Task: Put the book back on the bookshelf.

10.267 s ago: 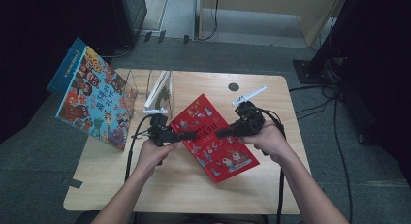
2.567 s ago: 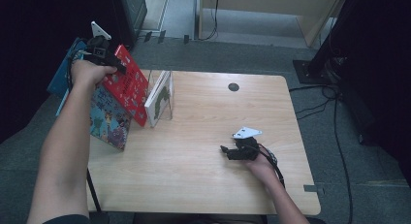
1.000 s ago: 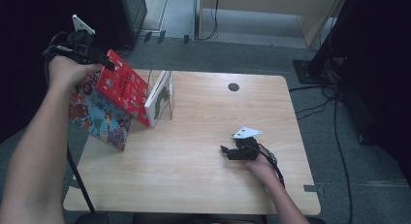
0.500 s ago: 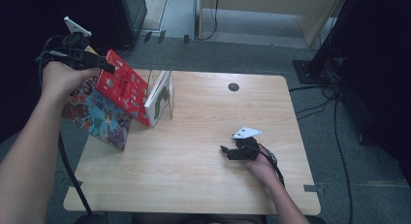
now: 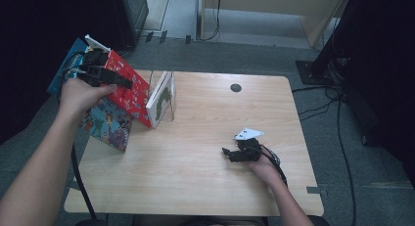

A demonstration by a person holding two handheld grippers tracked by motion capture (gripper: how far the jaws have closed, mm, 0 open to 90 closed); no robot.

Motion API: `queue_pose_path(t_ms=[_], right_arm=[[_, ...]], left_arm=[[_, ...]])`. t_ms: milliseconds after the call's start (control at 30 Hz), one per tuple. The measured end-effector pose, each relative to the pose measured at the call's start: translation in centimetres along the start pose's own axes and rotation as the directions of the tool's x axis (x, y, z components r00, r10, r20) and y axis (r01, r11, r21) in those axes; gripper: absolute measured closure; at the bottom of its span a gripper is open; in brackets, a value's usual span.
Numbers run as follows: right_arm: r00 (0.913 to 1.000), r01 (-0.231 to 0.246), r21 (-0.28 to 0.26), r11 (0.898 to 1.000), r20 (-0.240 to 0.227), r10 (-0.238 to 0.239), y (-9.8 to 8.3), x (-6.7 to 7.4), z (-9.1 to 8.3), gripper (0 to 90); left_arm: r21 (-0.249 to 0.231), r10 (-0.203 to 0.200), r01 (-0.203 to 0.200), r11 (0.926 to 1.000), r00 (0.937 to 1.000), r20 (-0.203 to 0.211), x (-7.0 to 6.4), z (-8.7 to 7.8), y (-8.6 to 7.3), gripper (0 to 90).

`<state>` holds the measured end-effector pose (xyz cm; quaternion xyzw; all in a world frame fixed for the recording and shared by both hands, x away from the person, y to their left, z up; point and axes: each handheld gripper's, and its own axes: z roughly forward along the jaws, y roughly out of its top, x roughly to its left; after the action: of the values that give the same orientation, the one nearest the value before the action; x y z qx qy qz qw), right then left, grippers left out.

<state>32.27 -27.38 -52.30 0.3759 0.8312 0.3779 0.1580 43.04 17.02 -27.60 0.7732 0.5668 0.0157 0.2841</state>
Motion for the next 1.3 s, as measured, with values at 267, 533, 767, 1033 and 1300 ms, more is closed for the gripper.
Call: queue_pose_path(t_ms=[267, 533, 767, 1033, 1300], right_arm=[[1.0, 0.0, 0.0, 1.0, -0.001, 0.0, 0.0, 0.0, 0.0, 24.1], [1.0, 0.0, 0.0, 1.0, -0.002, 0.0, 0.0, 0.0, 0.0, 24.1], [1.0, 0.001, -0.001, 1.0, -0.001, -0.001, 0.0, 0.0, 0.0, 24.1], [1.0, 0.001, -0.002, 1.0, -0.001, -0.001, 0.0, 0.0, 0.0, 24.1], [1.0, 0.001, -0.001, 1.0, -0.002, -0.001, 0.0, 0.0, 0.0, 24.1]], left_arm=[[-0.001, 0.066, -0.066, 0.9978, 0.9971, 0.038, -2.2, 1.4, -2.0, 42.0], [-0.023, 0.125, -0.124, 0.9921, 0.9891, 0.078, -4.1, 3.0, -4.5, 41.2], [-0.035, 0.179, -0.177, 0.9836, 0.9817, 0.066, -5.3, 5.3, -7.1, 41.0], [-0.034, 0.226, -0.223, 0.9742, 0.9682, 0.108, -6.1, 8.1, -9.6, 40.5], [-0.057, 0.237, -0.231, 0.9712, 0.9643, 0.119, -6.7, 11.3, -12.0, 40.1]])
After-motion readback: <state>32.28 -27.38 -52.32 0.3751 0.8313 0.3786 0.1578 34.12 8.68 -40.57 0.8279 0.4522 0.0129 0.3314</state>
